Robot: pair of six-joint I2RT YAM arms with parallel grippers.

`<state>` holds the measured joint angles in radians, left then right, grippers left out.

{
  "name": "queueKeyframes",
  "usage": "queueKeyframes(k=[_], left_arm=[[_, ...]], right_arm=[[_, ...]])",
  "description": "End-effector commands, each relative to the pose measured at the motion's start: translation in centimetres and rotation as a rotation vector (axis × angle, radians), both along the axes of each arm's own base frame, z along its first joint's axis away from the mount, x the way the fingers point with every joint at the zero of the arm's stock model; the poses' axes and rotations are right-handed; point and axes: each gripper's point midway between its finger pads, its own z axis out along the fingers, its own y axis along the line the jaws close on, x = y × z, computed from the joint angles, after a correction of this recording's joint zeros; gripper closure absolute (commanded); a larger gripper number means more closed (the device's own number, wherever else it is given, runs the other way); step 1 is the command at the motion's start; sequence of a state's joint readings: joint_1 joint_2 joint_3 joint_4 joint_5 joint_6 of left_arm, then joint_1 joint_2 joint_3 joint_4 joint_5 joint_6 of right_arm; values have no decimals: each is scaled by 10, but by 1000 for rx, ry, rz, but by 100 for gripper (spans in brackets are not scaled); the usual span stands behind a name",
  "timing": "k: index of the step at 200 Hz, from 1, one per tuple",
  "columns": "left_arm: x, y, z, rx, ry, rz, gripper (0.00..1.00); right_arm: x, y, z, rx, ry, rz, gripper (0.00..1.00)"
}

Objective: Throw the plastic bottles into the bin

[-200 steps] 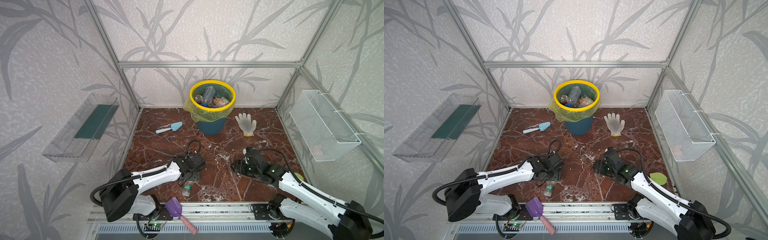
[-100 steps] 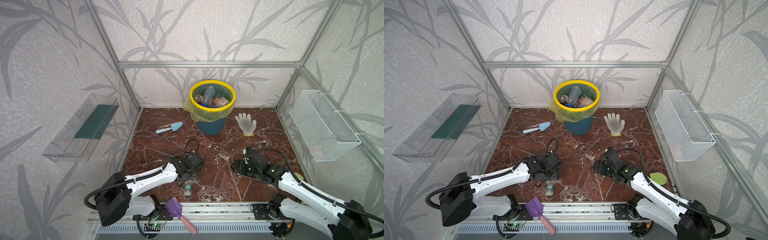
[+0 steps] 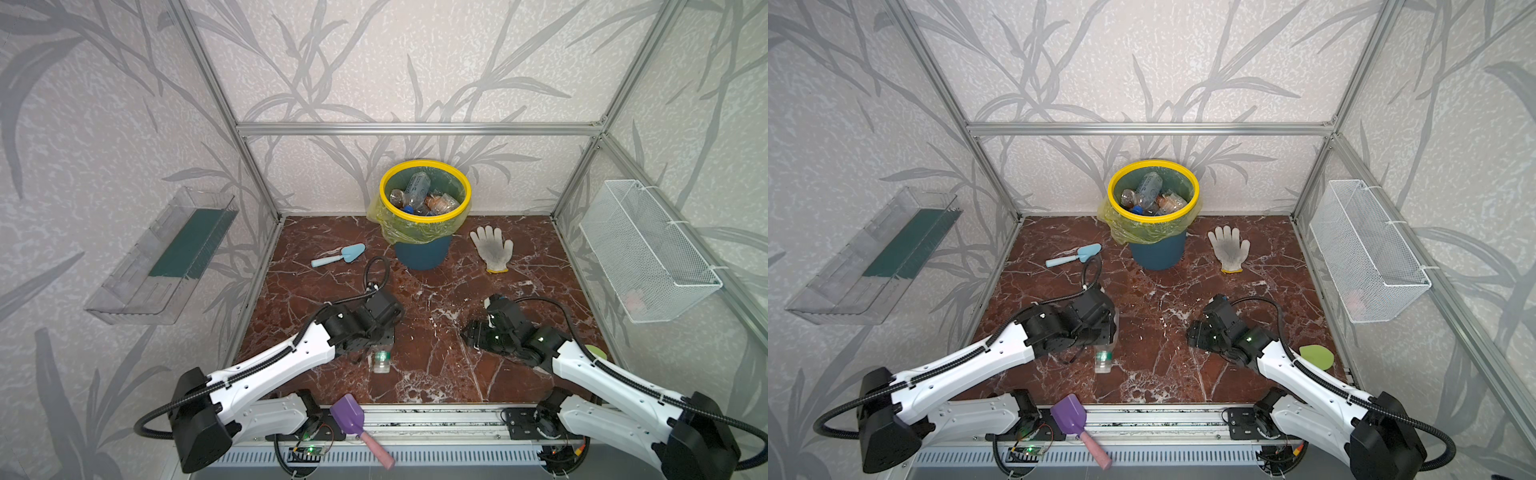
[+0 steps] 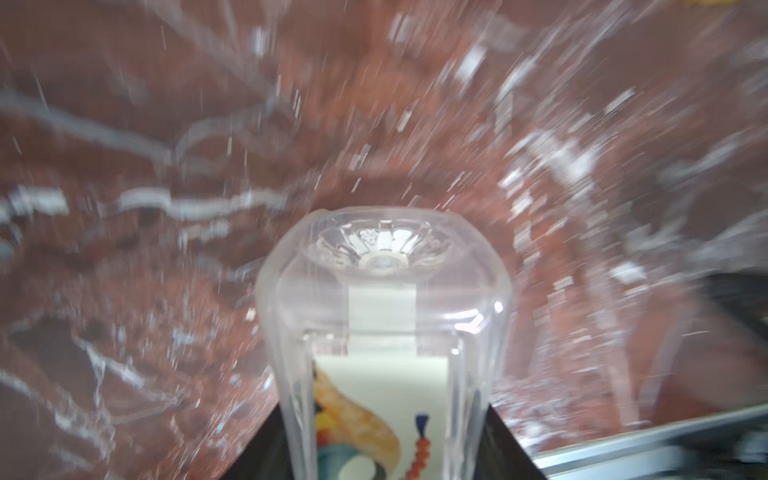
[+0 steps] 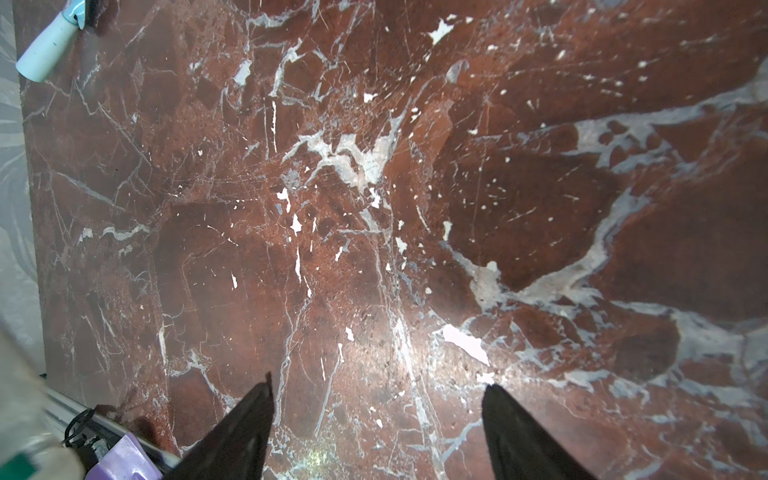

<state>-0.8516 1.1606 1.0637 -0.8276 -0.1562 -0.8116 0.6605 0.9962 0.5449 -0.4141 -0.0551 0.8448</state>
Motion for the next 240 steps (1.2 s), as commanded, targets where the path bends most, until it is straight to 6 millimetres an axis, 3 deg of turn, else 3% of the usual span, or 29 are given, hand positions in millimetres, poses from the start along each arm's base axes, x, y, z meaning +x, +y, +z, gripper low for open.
queueKeyframes(k=[1, 12, 33, 40, 46, 50, 54, 55, 58, 60, 65, 78, 97, 113, 174, 211, 240], left_arm=[[50, -6, 103, -93, -228, 0, 50], [84, -12, 166, -168, -351, 5, 48], [149, -28, 311, -369, -668, 1, 40], [167, -27, 345, -385, -748, 23, 37], [185, -28, 356, -386, -768, 43, 32], [186, -20, 380, -413, -815, 60, 28], [200, -23, 379, -412, -808, 72, 22], [208, -28, 370, -403, -790, 73, 21], [206, -22, 379, -420, -803, 81, 18], [214, -26, 372, -420, -790, 82, 17], [217, -28, 371, -448, -783, 76, 12], [196, -34, 385, -499, -782, -29, 1], [166, -32, 380, -413, -770, -70, 1], [151, -17, 356, -377, -760, -41, 1], [70, 57, 235, -245, -587, 92, 2], [55, 91, 152, -168, -463, 204, 2], [57, 117, 119, -139, -452, 292, 2]], right_arm=[[2, 4, 18, 26, -38, 12, 21], [0, 1, 22, 26, -45, 9, 21], [-5, -8, 34, 14, -63, 0, 21], [-6, -11, 38, 12, -70, -8, 21], [-8, -15, 41, 9, -78, -14, 21], [-9, -15, 44, 13, -85, -15, 21], [-10, -18, 45, 10, -89, -21, 21], [-10, -18, 45, 10, -90, -23, 21], [-11, -20, 46, 11, -92, -27, 21], [-12, -21, 47, 10, -94, -27, 21], [-14, -24, 47, 9, -96, -37, 21], [-18, -30, 49, 14, -102, -62, 20], [-22, -36, 50, 28, -108, -85, 20], [-24, -36, 49, 21, -104, -77, 20], [-16, -22, 34, 9, -70, -34, 19], [0, -13, 37, -14, -104, -4, 19], [21, -17, 44, -22, -126, -9, 19]])
